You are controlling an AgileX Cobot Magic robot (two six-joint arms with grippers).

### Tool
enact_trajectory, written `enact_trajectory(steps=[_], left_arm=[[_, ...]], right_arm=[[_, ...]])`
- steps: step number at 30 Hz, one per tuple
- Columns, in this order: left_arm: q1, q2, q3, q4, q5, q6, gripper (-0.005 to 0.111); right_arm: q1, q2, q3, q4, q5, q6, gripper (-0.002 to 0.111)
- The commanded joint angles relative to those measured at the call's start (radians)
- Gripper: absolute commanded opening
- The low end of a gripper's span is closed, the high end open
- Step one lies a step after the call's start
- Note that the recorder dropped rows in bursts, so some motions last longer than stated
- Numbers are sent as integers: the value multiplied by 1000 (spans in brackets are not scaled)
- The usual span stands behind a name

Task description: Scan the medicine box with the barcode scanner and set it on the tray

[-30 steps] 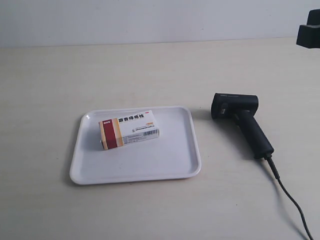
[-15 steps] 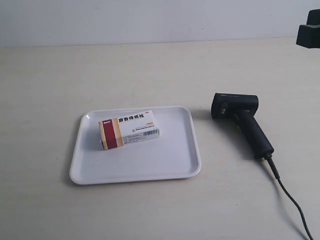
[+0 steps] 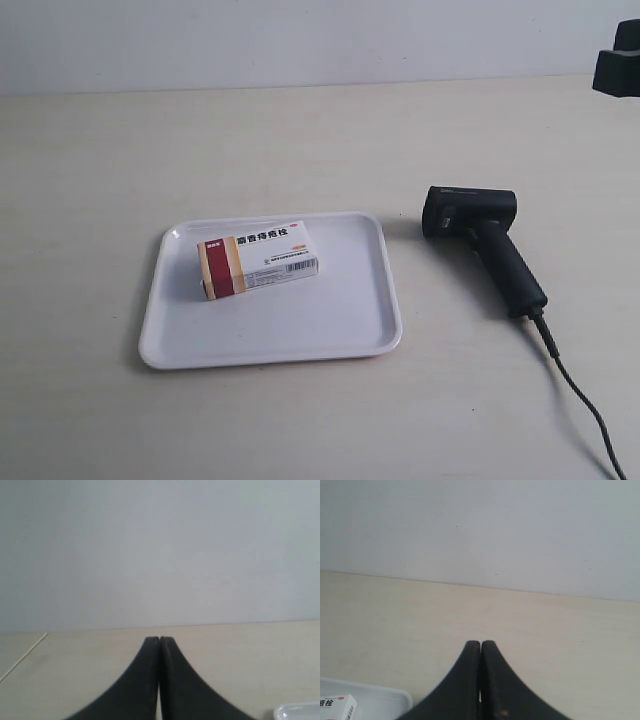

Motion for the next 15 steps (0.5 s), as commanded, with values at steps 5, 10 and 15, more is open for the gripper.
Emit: enact_trajectory(steps=[5,10,15], left_arm=[[2,-6,3,747,16,-799,3],[2,-6,3,1791,127,-1800,3],[2,-6,3,1966,210,-2023,3]], right_arm=[[-4,-5,6,0,-1,-3,0],[-4,-5,6,0,-1,-3,0],[-4,-5,6,0,-1,-3,0]])
